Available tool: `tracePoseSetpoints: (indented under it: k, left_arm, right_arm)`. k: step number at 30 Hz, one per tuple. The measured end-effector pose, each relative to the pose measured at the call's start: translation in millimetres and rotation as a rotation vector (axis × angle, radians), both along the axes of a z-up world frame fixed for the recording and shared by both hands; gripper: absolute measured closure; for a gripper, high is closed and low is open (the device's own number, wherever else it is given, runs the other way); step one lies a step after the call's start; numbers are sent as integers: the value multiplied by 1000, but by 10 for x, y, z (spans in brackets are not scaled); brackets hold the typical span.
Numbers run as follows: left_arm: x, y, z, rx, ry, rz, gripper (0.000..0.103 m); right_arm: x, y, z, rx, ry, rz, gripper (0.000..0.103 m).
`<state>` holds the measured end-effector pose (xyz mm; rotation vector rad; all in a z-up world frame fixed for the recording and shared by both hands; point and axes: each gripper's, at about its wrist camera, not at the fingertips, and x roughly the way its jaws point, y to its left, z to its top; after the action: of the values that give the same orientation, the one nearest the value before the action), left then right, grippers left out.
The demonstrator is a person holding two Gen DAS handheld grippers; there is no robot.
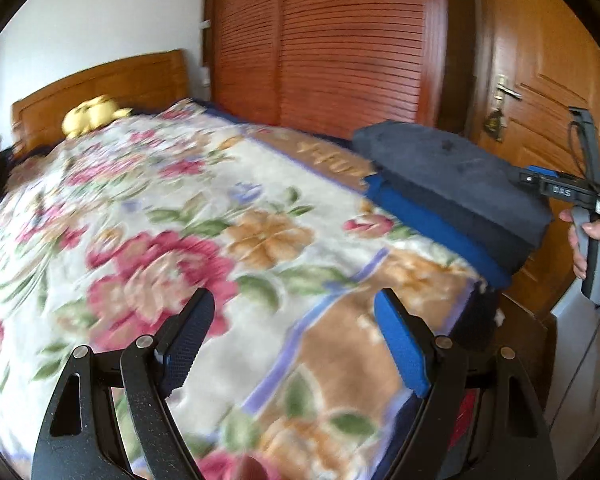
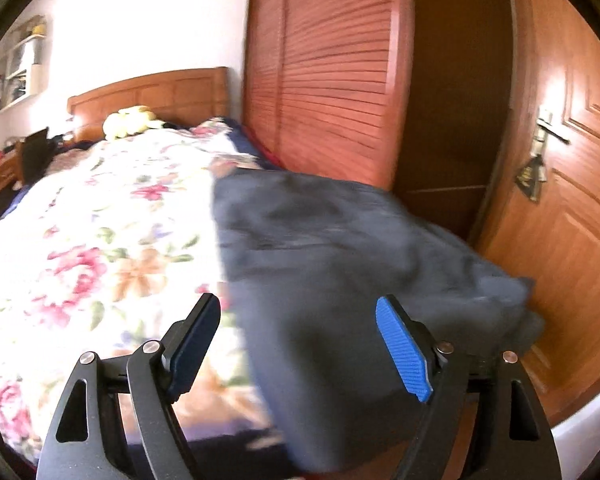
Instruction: Fold large clothes
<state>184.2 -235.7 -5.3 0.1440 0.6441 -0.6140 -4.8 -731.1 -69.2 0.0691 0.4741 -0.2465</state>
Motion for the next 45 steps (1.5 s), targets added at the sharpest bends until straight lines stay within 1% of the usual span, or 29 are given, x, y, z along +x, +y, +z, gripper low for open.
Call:
tracePoseSetpoints:
  k: [2, 4, 8, 11, 13, 15, 20, 24, 27, 31, 35, 38, 42, 45]
  left_arm:
    - [6, 241, -68, 4, 31, 43, 20]
    - [6, 461, -145, 32, 56, 104, 20]
    - [-43, 871, -274, 77, 71, 208, 20]
    - [-109, 1172, -337, 73, 84, 248, 20]
    - [-153, 1358, -367, 71, 92, 280, 20]
    - [-197, 1533, -372, 69, 93, 318, 20]
    - [-290, 1881, -332, 59, 84, 397, 20]
    - [-375, 2105, -200, 35, 54, 450, 20]
    - [-441, 2220, -49, 26, 17, 481, 20]
    - [-569, 2345, 201, 15, -51, 511, 20]
    - [-723, 2438, 454, -6, -121, 536, 20]
    - [-846, 2479, 602, -25, -164, 546, 20]
    - [-956, 2499, 720, -38, -198, 550, 20]
    - [-1004, 2494, 753, -47, -208, 547, 20]
  right_arm:
    - [-20, 245, -1, 11, -10, 39, 21]
    - [10, 504, -21, 25, -11, 87, 21]
    - [34, 1014, -100, 35, 0, 171, 21]
    - [34, 1408, -183, 17, 9, 228, 21]
    - [44, 1618, -252, 24, 18, 271, 21]
    - [70, 1830, -321, 35, 30, 317, 21]
    - [142, 2261, -381, 64, 45, 413, 21]
    - [98, 2572, -325, 81, 15, 473, 21]
    - [62, 2667, -248, 96, -16, 504, 21]
    - [-20, 2716, -127, 87, -71, 525, 21]
    - [-217, 2789, 22, 91, -129, 535, 21]
    - [-356, 2789, 60, 100, -168, 549, 21]
    - [-497, 2797, 61, 101, -201, 561, 21]
    - [-512, 2803, 21, 97, -214, 563, 21]
